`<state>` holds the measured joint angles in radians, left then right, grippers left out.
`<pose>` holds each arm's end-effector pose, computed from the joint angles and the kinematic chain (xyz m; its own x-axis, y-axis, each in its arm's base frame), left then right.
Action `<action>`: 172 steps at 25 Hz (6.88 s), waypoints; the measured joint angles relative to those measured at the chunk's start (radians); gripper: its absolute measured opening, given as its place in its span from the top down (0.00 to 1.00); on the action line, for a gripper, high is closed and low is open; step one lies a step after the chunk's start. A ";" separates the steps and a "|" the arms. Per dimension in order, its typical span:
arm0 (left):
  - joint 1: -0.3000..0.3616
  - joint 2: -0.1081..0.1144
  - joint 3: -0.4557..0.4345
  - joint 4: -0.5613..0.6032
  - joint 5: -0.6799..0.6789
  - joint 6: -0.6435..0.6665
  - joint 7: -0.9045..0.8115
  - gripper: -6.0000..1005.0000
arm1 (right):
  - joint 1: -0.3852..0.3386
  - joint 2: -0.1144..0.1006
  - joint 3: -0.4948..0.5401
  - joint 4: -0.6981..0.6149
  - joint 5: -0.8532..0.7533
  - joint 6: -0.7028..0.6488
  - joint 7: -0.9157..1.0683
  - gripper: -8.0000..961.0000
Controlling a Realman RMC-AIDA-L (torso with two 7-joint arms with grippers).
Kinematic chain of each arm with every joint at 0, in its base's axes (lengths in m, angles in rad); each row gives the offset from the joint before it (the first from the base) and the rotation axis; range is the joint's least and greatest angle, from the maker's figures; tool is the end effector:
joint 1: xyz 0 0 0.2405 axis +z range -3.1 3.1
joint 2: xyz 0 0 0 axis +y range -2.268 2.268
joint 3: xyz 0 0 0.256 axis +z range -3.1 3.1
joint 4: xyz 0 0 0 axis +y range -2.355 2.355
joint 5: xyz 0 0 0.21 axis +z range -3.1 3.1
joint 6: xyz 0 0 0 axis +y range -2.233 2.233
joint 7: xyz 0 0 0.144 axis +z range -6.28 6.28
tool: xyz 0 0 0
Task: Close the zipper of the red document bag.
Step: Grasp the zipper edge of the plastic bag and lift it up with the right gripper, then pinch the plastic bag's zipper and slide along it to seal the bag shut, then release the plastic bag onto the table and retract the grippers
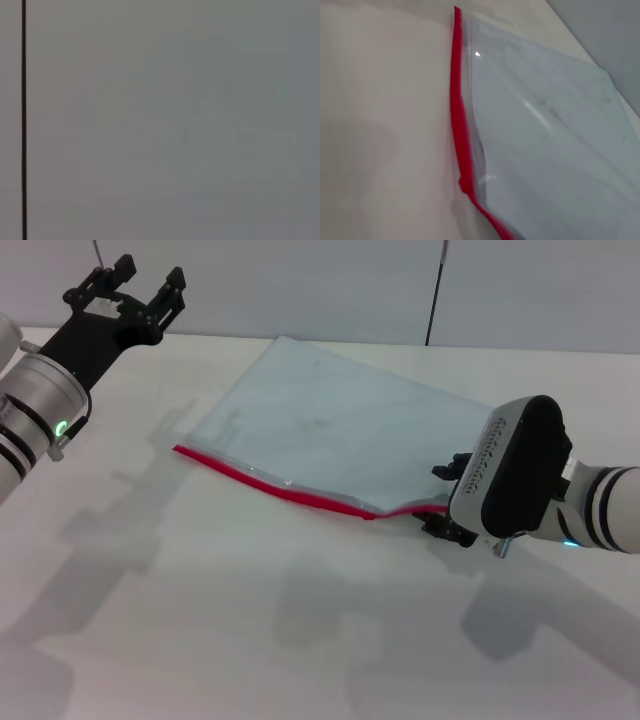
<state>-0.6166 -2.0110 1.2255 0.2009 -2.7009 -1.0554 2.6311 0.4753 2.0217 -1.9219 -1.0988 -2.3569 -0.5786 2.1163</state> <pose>-0.2763 0.4107 0.0294 0.6869 -0.0937 0.7207 0.6504 -0.3633 -0.6671 0.2019 0.3666 -0.0885 0.9835 -0.0831 0.1608 0.0195 -0.8344 -0.5508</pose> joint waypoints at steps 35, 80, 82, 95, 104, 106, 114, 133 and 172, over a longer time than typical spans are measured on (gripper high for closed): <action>-0.059 0.036 0.014 0.367 0.955 0.014 -0.625 0.39 | -0.124 -0.003 0.143 -0.248 0.010 -0.077 -0.001 0.90; -0.141 -0.018 0.198 0.626 1.436 0.064 -0.801 0.61 | -0.087 -0.001 0.123 -0.257 0.012 -0.141 0.008 0.93; -0.134 -0.018 0.207 0.644 1.450 0.068 -0.802 0.64 | -0.087 -0.001 0.123 -0.256 0.012 -0.141 0.008 0.93; -0.115 -0.021 0.261 0.664 1.449 0.124 -0.797 0.86 | -0.083 -0.001 0.123 -0.254 0.017 -0.140 0.006 0.92; -0.088 -0.022 0.259 0.681 1.434 0.135 -0.804 0.90 | -0.083 -0.001 0.126 -0.254 0.016 -0.139 0.006 0.92; -0.073 -0.022 0.254 0.692 1.433 0.136 -0.805 0.90 | -0.084 -0.001 0.128 -0.255 0.015 -0.139 0.007 0.92; -0.032 -0.019 0.246 0.694 1.434 0.167 -0.811 0.91 | -0.089 -0.002 0.142 -0.267 0.012 -0.139 0.007 0.91; 0.135 -0.020 0.081 0.665 1.433 0.251 -0.826 0.91 | -0.184 0.000 0.278 -0.358 0.011 -0.135 0.004 0.90; 0.252 -0.032 -0.169 0.549 0.593 0.014 -0.359 0.48 | -0.367 0.007 0.215 -0.481 0.038 0.220 0.106 0.37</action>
<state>-0.3644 -2.0428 1.0569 0.7502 -2.1080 -1.0414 2.2717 0.1088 2.0289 -1.7064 -1.5794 -2.3191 -0.3588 2.2220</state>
